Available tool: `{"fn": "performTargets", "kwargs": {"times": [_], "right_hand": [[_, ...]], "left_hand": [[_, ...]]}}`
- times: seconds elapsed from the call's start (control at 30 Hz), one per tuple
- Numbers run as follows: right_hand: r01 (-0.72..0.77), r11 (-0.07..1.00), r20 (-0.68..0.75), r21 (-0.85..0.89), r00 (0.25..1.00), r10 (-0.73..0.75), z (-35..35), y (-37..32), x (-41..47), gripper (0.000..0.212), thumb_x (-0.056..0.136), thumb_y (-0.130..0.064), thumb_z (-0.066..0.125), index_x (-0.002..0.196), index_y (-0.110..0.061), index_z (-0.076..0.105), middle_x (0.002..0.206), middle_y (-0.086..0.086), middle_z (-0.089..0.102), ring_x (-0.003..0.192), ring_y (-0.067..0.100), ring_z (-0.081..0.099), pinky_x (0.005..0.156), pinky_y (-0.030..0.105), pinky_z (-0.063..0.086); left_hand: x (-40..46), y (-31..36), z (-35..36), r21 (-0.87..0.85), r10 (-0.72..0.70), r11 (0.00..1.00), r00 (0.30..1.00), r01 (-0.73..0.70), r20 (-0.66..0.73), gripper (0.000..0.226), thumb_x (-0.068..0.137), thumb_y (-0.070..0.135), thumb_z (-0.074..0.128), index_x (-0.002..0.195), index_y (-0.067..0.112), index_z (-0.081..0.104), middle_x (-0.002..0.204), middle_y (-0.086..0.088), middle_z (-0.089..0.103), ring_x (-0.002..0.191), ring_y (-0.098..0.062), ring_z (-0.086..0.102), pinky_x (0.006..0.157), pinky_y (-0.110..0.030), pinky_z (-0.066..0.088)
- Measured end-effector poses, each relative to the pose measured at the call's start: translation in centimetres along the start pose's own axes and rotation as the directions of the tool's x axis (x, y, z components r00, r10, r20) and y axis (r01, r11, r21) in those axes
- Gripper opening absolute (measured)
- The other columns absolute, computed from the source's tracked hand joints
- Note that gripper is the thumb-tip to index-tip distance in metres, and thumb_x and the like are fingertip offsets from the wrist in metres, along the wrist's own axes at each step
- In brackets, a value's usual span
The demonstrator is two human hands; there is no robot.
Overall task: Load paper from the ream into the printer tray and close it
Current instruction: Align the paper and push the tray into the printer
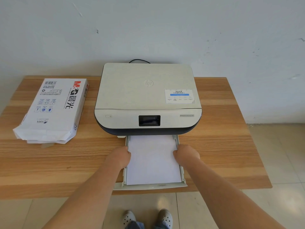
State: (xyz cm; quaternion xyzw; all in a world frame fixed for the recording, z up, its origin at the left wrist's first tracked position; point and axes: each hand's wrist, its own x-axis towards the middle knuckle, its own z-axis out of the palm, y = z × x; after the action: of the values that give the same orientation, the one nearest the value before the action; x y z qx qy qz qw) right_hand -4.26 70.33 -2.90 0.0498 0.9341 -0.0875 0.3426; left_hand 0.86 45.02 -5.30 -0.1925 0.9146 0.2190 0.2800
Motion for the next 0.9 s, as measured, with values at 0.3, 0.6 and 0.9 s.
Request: {"fn": "performTargets", "kwargs": {"times": [0.3, 0.6, 0.9], "right_hand": [[-0.015, 0.999, -0.011, -0.05, 1.0, 0.014, -0.12, -0.34, -0.18, 0.03, 0.09, -0.018, 0.035, 0.107, -0.014, 0.06, 0.089, 0.003, 0.057, 0.08, 0.023, 0.059, 0.064, 0.03, 0.045], [-0.063, 0.997, -0.03, -0.038, 0.998, 0.061, 0.41, -0.75, -0.1, 0.031, 0.091, -0.01, 0.037, 0.11, -0.011, 0.061, 0.099, 0.007, 0.062, 0.081, 0.024, 0.057, 0.067, 0.03, 0.046], [-0.014, 0.997, -0.037, -0.077, 0.999, 0.011, 0.27, -0.44, -0.71, 0.033, 0.09, -0.013, 0.036, 0.115, -0.012, 0.057, 0.108, 0.008, 0.063, 0.087, 0.025, 0.06, 0.07, 0.031, 0.047]], "left_hand": [[0.01, 0.13, 0.14, 0.058, -0.012, 0.998, 1.0, 0.012, -0.006, 0.028, 0.098, 0.023, 0.036, 0.112, 0.011, 0.057, 0.103, -0.005, 0.061, 0.088, -0.016, 0.057, 0.073, -0.027, 0.045], [0.03, 0.3, 0.27, 0.049, -0.02, 0.999, 1.0, 0.02, -0.003, 0.029, 0.099, 0.018, 0.036, 0.12, 0.01, 0.055, 0.117, -0.01, 0.061, 0.098, -0.02, 0.058, 0.077, -0.027, 0.046], [-0.88, 0.37, 0.14, 0.097, 0.014, 0.995, 0.999, -0.01, -0.038, 0.033, 0.101, 0.022, 0.035, 0.128, 0.012, 0.051, 0.121, -0.009, 0.06, 0.106, -0.022, 0.058, 0.091, -0.032, 0.049]]}}
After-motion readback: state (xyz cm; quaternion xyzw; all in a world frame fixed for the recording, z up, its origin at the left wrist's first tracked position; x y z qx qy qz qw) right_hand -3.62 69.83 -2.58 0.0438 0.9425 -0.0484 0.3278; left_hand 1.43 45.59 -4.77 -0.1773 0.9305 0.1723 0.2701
